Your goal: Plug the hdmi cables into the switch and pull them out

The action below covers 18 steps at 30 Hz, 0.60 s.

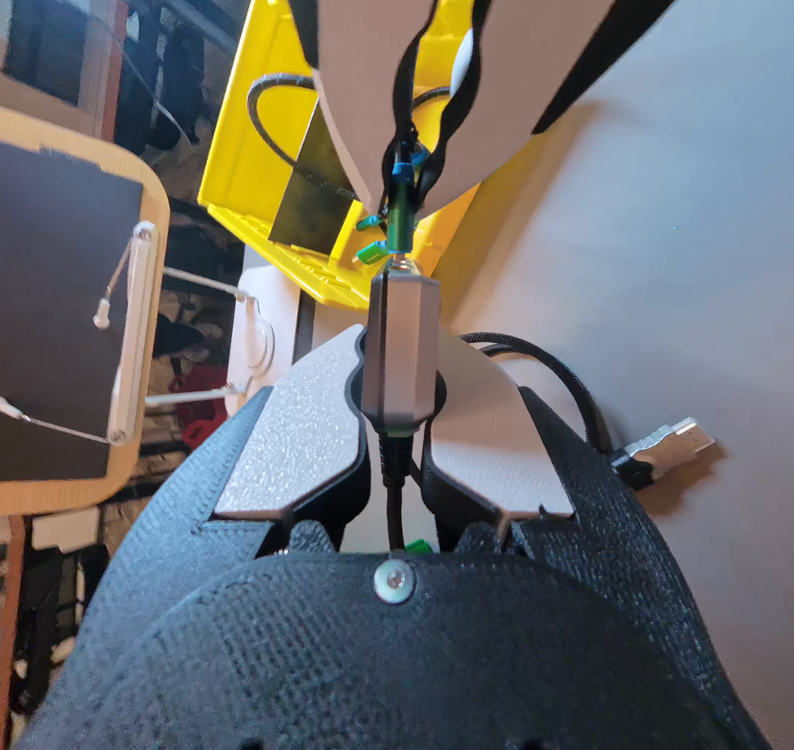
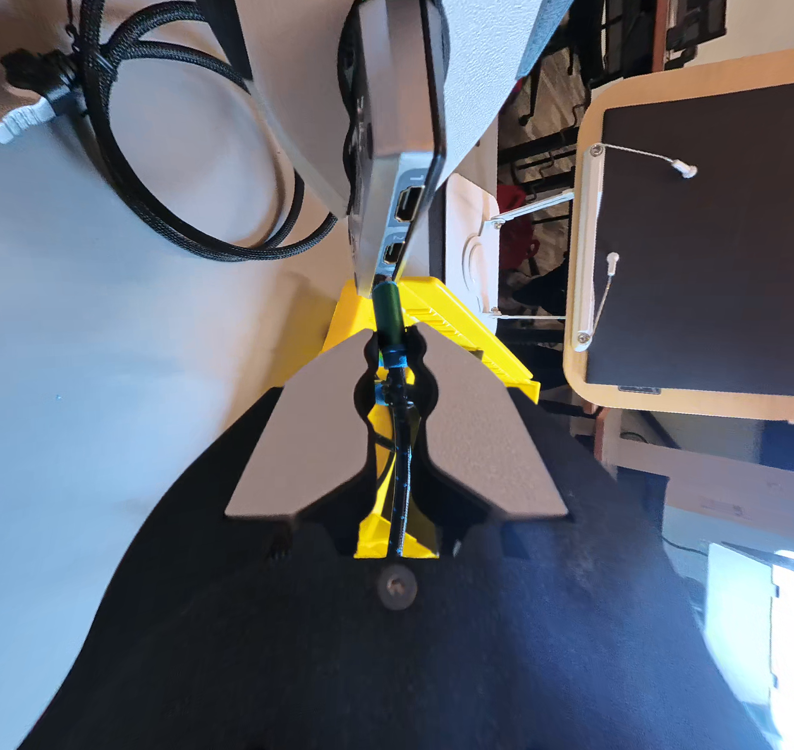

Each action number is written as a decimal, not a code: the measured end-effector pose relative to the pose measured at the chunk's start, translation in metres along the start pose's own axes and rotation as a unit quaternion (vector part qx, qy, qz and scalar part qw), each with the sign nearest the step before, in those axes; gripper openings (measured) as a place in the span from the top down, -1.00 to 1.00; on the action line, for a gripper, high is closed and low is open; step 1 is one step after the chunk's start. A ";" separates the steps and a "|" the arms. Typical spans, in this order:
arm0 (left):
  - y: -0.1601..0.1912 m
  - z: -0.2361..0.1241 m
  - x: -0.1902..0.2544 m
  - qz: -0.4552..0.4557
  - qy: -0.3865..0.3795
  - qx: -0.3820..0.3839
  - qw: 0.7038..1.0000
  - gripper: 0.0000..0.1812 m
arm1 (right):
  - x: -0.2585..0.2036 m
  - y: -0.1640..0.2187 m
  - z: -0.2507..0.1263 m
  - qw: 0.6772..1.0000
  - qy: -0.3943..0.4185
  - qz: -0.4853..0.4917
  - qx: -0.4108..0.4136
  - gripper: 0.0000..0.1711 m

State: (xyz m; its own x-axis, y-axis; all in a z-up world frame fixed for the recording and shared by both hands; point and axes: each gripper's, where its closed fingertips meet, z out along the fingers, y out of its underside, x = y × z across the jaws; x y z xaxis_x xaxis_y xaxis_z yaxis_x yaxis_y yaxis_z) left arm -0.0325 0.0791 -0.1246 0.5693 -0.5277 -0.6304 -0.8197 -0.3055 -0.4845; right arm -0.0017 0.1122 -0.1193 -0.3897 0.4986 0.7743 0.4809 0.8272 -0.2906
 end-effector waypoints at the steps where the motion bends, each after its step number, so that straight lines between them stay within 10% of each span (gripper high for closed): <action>1: -0.003 -0.001 0.001 0.020 -0.003 0.018 1.000 0.75 | -0.001 0.000 -0.001 1.000 -0.001 0.004 0.005 0.86; 18: -0.004 0.019 0.008 -0.018 0.016 0.011 1.000 0.72 | -0.011 0.012 0.011 0.999 -0.033 0.003 -0.015 0.85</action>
State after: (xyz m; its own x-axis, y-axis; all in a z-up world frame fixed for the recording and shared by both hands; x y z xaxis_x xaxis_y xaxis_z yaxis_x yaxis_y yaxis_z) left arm -0.0234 0.0907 -0.1396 0.5951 -0.5423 -0.5930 -0.7975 -0.3077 -0.5190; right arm -0.0003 0.1191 -0.1371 -0.4372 0.5211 0.7330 0.5061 0.8163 -0.2784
